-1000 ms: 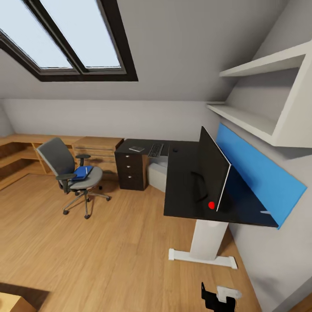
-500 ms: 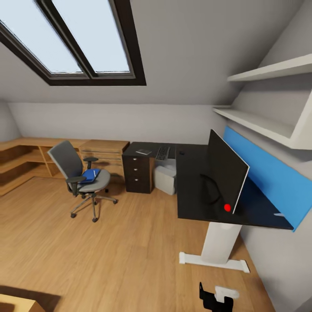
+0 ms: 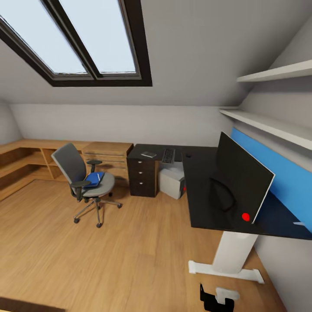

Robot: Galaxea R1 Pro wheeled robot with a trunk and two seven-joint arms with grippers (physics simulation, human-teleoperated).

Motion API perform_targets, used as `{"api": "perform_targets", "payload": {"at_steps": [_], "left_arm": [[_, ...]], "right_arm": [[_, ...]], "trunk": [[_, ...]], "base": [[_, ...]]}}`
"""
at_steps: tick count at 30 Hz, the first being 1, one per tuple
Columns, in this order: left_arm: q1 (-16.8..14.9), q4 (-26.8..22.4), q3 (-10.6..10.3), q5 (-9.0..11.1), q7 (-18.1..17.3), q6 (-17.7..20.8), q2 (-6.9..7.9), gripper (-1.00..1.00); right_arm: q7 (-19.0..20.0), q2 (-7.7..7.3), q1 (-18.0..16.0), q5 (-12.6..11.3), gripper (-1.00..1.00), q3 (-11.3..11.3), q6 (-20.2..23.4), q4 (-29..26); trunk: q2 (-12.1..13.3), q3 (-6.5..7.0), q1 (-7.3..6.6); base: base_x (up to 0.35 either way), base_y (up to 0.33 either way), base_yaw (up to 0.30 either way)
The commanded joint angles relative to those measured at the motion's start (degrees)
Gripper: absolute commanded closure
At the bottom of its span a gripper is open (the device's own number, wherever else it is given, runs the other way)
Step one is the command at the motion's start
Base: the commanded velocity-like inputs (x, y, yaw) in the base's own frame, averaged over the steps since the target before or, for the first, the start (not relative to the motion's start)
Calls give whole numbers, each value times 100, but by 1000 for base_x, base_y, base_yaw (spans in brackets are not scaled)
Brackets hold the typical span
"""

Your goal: In the bedroom, organize the workspace by keeping the computer under the desk, ensuring the monitor is on the desk, placing the keyboard on the desk next to the monitor, placing the mouse on the desk next to the keyboard, moving the folder from the swivel chair onto the desk next to the mouse, stacking the notebook on top of the folder with the pen on top of the notebook, and positioning the swivel chair next to the desk.

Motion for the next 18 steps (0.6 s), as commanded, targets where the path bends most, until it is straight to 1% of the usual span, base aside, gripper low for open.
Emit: {"api": "perform_targets", "payload": {"at_steps": [1, 3, 6, 18], "left_arm": [[-5, 3, -49, 27, 39, -22, 3, -100], [-5, 3, -49, 27, 39, -22, 3, -100], [-5, 3, -49, 27, 39, -22, 3, -100], [-5, 3, -49, 27, 39, -30, 3, -100]], "right_arm": [[-28, 6, -8, -30, -100, 51, -18, 11], [-27, 9, -7, -30, -100, 53, -14, 11], [-26, 10, -7, -29, -100, 54, -9, 11], [-26, 12, -7, -29, -100, 55, -2, 11]], "trunk": [[-12, -13, 6], [-12, -13, 6], [-12, -13, 6], [-12, -13, 6]], "base": [[282, 96, 0], [232, 63, 0], [129, 32, 0], [29, 11, 0]]}}
